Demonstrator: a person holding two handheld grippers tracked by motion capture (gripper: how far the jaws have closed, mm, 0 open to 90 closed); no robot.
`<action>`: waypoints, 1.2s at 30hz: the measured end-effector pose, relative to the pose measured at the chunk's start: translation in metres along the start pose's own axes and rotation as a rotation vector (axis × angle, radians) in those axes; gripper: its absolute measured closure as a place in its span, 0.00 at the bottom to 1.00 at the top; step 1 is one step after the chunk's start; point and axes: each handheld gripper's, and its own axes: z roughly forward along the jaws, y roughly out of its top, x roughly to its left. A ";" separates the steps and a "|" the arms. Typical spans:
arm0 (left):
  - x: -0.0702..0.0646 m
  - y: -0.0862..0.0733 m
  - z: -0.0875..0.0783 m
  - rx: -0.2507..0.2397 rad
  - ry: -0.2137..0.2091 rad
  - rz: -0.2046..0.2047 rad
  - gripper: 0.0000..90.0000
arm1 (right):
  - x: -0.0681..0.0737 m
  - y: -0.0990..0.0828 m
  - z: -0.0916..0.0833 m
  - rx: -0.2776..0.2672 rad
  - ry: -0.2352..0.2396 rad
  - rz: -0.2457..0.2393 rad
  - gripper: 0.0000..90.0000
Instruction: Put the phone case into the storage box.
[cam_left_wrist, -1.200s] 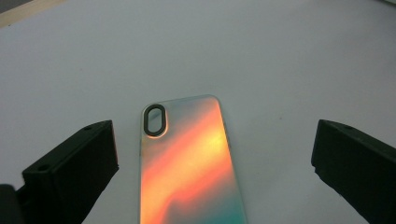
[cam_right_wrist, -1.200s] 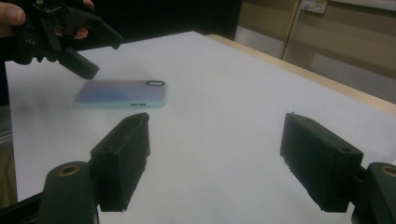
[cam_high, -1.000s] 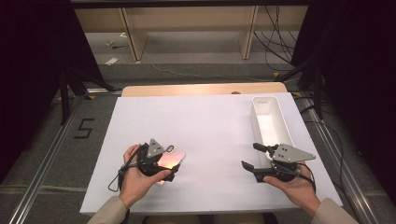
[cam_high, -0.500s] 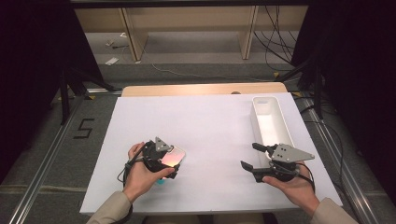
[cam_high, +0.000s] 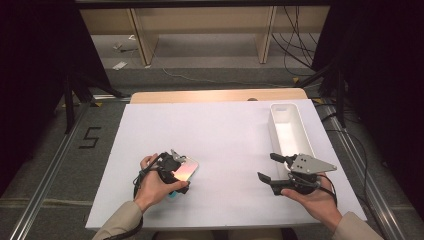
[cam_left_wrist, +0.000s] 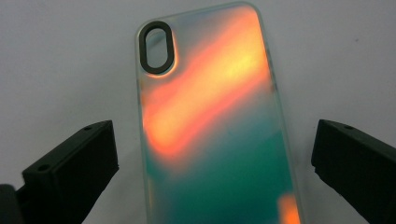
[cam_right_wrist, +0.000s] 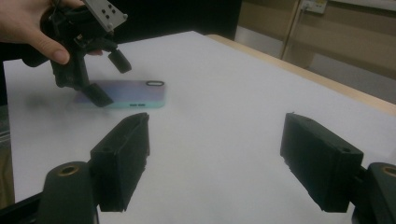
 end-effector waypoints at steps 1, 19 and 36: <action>0.000 0.000 0.001 0.011 -0.003 0.001 0.00 | 0.000 0.000 0.000 0.000 0.000 0.001 0.27; 0.007 0.000 0.006 0.084 -0.006 -0.016 0.00 | 0.000 0.000 0.000 -0.001 0.002 0.000 0.27; 0.011 0.003 0.008 0.125 -0.048 -0.061 0.02 | 0.000 0.000 0.000 0.000 0.006 0.001 0.27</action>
